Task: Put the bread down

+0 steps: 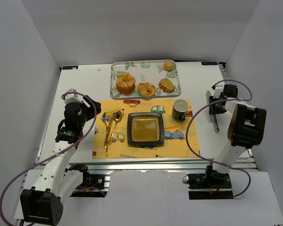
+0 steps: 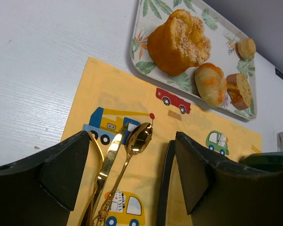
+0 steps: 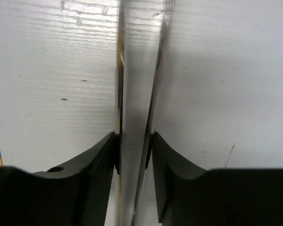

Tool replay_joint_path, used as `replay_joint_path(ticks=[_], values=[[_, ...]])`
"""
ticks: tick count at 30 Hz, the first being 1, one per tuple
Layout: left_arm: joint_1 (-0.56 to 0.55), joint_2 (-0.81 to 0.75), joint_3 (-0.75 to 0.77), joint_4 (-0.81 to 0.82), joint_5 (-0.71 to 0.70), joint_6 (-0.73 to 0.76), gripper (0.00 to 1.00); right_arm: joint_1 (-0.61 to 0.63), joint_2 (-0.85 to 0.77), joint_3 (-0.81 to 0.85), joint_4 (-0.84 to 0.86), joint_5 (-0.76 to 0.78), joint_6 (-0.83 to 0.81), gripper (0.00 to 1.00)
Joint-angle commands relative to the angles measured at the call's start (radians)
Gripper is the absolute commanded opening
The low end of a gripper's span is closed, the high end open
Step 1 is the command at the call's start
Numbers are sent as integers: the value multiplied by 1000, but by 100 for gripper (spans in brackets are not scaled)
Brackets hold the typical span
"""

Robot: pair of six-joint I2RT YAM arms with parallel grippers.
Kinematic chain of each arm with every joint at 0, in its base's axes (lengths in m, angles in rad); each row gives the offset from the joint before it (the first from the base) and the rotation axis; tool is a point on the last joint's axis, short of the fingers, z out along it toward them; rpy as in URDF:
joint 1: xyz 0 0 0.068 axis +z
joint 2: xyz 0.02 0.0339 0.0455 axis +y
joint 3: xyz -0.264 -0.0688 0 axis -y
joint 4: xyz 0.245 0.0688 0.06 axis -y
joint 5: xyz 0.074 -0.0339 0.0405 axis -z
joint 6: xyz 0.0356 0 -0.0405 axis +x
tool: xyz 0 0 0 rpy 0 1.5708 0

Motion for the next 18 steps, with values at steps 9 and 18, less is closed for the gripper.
replay_joint_path(ticks=[9,18], values=[[2,-38,21,-34,-15,-7,83,10,-81,162,-196,-225,-161,14],[2,-24,35,-11,2,-22,83,132,-1,588,-404,-357,-138,36]])
